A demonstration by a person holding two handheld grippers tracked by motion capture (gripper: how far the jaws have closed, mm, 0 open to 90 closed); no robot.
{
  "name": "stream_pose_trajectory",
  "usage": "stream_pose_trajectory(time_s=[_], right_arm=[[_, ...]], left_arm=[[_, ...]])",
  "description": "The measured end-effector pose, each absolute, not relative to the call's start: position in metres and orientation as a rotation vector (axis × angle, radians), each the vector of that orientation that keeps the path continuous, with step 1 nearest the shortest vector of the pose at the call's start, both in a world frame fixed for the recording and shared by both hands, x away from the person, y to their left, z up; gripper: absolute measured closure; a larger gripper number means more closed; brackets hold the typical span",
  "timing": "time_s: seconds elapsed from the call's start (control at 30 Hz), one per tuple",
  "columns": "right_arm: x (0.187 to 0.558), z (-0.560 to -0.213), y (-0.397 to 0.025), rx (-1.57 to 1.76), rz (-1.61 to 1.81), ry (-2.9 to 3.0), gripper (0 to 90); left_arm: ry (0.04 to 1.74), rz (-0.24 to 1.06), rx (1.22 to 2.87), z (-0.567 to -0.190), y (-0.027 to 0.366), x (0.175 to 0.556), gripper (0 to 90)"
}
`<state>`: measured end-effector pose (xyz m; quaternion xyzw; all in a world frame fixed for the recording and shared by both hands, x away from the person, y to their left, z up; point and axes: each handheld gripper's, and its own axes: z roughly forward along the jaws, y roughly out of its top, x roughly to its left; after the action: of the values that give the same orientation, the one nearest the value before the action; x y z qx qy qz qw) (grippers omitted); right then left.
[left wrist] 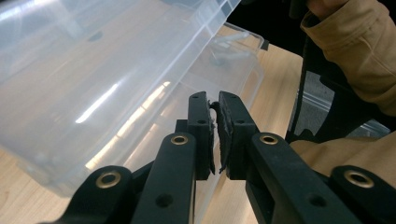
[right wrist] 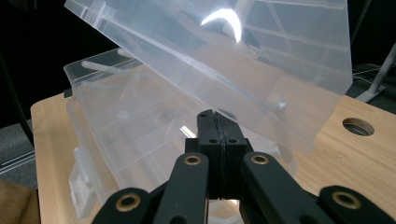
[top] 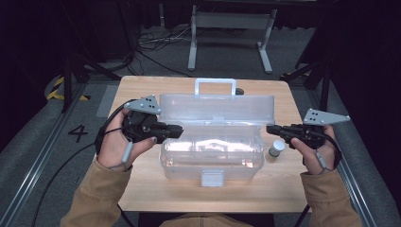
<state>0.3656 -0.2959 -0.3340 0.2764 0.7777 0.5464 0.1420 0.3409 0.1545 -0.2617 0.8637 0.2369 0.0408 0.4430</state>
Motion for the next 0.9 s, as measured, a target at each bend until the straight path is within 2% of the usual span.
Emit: stream_pose_trajectory(time_s=[0.5, 0.9], right_arm=[[0.365, -0.334, -0.295, 0.813, 1.579, 2.218, 90.0], [0.364, -0.335, -0.295, 0.806, 1.580, 2.212, 90.0]], left_arm=[[0.690, 0.120, 2.113, -0.302, 0.162, 0.348, 83.5], [0.800, 0.224, 2.048, -0.313, 0.171, 0.356, 84.0]])
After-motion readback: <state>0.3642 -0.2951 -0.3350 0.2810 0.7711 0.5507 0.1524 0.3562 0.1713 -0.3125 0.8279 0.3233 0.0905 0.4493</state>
